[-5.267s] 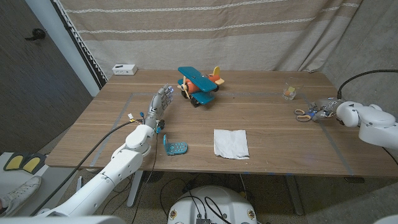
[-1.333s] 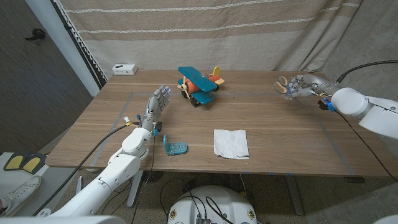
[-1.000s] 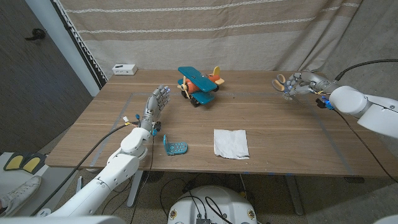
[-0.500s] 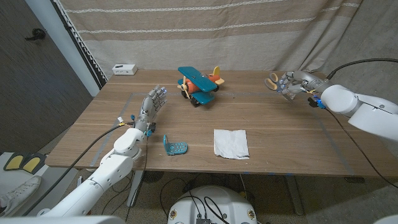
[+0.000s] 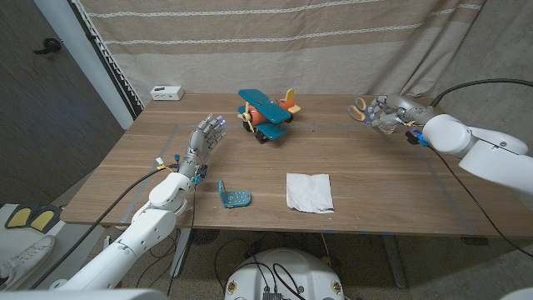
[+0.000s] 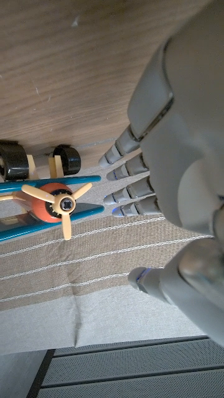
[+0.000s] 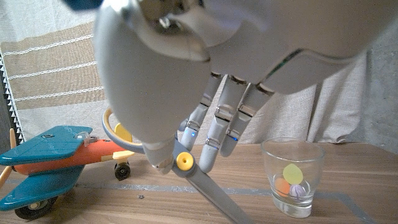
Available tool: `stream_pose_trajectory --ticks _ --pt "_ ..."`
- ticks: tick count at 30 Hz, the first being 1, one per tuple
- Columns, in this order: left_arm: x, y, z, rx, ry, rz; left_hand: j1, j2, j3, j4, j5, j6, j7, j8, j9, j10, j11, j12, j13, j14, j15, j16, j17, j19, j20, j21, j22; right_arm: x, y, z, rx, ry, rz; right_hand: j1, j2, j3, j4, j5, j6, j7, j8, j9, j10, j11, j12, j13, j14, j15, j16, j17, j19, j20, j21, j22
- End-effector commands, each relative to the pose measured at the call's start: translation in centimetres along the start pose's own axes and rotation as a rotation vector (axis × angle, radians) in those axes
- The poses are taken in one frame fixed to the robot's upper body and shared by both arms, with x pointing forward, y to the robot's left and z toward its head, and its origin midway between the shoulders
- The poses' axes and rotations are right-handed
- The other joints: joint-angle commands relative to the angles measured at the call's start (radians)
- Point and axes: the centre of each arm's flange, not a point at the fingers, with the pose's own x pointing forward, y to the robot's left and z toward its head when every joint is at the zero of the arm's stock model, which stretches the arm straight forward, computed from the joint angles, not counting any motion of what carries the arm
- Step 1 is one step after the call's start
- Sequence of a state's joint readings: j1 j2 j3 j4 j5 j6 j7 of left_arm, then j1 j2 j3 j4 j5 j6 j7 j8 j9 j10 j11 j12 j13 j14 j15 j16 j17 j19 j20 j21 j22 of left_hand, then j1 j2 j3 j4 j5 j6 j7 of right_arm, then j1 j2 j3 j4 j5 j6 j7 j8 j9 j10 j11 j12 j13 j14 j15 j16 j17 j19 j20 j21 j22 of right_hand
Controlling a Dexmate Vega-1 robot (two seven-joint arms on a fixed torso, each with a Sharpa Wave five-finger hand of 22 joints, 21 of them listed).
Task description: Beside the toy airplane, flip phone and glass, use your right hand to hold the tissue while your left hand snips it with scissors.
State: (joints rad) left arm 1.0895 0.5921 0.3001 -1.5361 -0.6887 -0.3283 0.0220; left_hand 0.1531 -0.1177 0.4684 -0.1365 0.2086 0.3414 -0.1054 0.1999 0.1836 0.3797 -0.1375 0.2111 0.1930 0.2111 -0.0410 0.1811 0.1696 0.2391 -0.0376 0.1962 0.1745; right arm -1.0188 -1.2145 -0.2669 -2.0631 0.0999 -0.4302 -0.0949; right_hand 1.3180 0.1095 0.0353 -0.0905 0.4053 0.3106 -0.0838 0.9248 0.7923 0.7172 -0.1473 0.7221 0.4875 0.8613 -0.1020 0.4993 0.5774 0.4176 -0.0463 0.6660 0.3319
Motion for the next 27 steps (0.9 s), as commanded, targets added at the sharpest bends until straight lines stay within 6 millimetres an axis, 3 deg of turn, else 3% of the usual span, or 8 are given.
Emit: stream_pose_trajectory --ticks 1,10,27 --pt "-0.1 -0.1 0.5 0.003 -0.026 -0.028 -0.007 0.002 -0.001 -0.004 0.004 0.010 0.004 0.005 0.005 0.010 0.004 0.006 0.002 0.005 -0.140 0.003 0.005 -0.001 -0.074 0.001 0.004 -0.9 -0.3 2.1 -0.026 -0.039 -0.016 0.077 0.063 0.021 0.009 0.004 0.004 -0.008 0.006 0.001 0.063 -0.056 0.003 0.231 0.015 -0.140 0.000 0.006 -0.002 -0.084 0.010 0.002" --pt "0.0 0.1 0.9 -0.001 -0.033 -0.039 -0.003 0.004 0.001 -0.005 0.005 0.023 0.013 0.007 0.006 0.020 0.008 0.009 0.002 0.010 -0.145 0.004 0.004 0.002 -0.078 0.001 0.003 -1.3 -0.1 3.2 -0.016 -0.062 -0.023 0.076 0.063 0.022 0.009 0.000 0.000 -0.009 0.007 0.001 0.063 -0.056 0.000 0.233 0.013 -0.140 -0.004 0.009 -0.010 -0.084 0.018 0.002" --pt "0.0 -1.1 2.0 0.005 -0.045 -0.063 0.002 0.006 0.003 -0.007 0.004 0.039 -0.016 0.011 0.008 0.034 0.008 0.012 0.004 0.014 -0.141 0.004 0.004 0.003 -0.076 0.001 0.003 -1.7 -0.8 4.1 -0.030 -0.105 -0.029 0.075 0.065 0.025 0.009 -0.006 -0.002 -0.010 0.011 -0.001 0.060 -0.058 -0.003 0.239 0.012 -0.140 -0.011 0.012 -0.019 -0.085 0.036 0.001"
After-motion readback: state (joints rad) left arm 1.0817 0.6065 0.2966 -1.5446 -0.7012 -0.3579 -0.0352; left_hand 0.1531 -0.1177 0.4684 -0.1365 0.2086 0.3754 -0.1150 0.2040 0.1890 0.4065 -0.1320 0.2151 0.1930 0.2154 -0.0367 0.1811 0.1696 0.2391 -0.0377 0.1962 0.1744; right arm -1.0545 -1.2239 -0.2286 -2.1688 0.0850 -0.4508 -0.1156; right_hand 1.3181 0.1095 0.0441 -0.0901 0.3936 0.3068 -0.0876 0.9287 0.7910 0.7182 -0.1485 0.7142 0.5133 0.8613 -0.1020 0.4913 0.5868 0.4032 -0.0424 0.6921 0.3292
